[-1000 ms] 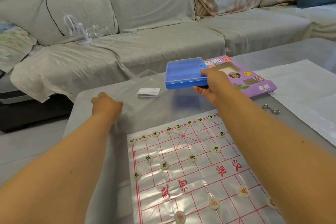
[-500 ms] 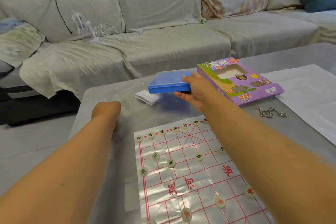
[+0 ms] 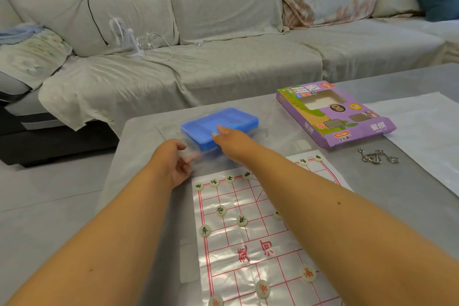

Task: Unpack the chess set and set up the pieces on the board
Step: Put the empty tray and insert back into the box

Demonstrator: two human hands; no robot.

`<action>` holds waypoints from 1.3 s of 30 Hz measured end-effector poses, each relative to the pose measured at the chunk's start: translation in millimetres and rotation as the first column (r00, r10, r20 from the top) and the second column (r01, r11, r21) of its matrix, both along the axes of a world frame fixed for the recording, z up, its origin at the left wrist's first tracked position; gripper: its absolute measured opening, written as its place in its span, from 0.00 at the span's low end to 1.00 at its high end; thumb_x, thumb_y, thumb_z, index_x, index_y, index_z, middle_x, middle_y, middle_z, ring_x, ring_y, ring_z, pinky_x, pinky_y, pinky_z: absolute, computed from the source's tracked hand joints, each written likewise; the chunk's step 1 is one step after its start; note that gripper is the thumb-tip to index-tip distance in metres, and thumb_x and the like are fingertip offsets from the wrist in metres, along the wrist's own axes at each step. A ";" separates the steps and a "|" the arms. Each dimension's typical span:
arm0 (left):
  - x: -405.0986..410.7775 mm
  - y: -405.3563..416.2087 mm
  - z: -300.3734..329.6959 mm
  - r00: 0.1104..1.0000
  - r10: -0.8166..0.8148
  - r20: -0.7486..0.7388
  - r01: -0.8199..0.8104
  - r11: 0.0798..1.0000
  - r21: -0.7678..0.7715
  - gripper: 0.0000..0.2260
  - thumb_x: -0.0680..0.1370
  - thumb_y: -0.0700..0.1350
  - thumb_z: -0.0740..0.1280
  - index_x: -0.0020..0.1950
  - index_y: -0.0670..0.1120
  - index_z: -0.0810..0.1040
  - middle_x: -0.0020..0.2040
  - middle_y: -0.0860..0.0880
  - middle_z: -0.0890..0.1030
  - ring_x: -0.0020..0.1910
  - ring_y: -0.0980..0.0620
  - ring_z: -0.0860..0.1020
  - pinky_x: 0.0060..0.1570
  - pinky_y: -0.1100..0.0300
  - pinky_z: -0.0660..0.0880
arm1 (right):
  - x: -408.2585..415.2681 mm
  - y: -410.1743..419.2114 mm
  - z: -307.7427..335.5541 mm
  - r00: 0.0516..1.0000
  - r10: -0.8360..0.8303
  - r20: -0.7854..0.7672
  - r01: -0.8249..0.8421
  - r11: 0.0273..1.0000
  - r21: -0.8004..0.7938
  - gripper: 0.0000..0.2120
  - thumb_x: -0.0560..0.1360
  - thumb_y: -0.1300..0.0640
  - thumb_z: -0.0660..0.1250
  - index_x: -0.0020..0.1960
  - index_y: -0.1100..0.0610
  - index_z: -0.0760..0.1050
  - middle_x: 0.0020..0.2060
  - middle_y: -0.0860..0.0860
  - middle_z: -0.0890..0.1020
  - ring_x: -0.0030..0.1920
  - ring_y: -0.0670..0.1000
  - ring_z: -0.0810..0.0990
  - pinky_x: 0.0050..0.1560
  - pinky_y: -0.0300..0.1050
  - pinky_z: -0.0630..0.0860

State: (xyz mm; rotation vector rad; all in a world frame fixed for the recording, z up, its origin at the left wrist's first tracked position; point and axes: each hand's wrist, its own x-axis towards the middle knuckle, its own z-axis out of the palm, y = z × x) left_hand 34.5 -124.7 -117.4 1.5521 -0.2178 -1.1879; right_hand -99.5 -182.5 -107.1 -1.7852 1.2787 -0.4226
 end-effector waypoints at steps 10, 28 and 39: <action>2.5 -4.5 5.8 0.992 0.028 -0.125 -0.039 0.995 -0.087 0.02 0.76 0.42 0.56 0.44 0.47 0.66 0.52 0.41 0.78 0.16 0.56 0.66 0.21 0.70 0.62 | -22.0 -23.5 -8.9 0.818 -0.497 0.288 0.522 0.853 -0.011 0.15 0.77 0.54 0.62 0.60 0.60 0.67 0.56 0.56 0.77 0.51 0.55 0.76 0.47 0.44 0.69; -28.2 -1.4 41.7 0.879 -0.148 -0.454 0.005 0.953 -0.302 0.41 0.72 0.62 0.67 0.74 0.40 0.56 0.63 0.33 0.73 0.58 0.34 0.76 0.53 0.42 0.76 | -80.8 -32.0 33.2 0.495 -0.551 0.672 0.127 0.811 0.571 0.05 0.76 0.62 0.62 0.42 0.56 0.70 0.24 0.50 0.75 0.24 0.47 0.77 0.30 0.41 0.78; -95.4 -3.8 62.6 0.853 -0.406 -0.329 0.272 0.883 -0.384 0.13 0.80 0.42 0.60 0.59 0.37 0.76 0.48 0.39 0.83 0.42 0.43 0.84 0.50 0.50 0.79 | -176.9 -40.2 47.9 0.657 -0.574 0.489 0.407 0.816 0.411 0.15 0.79 0.46 0.58 0.45 0.57 0.74 0.30 0.52 0.78 0.27 0.49 0.75 0.28 0.39 0.71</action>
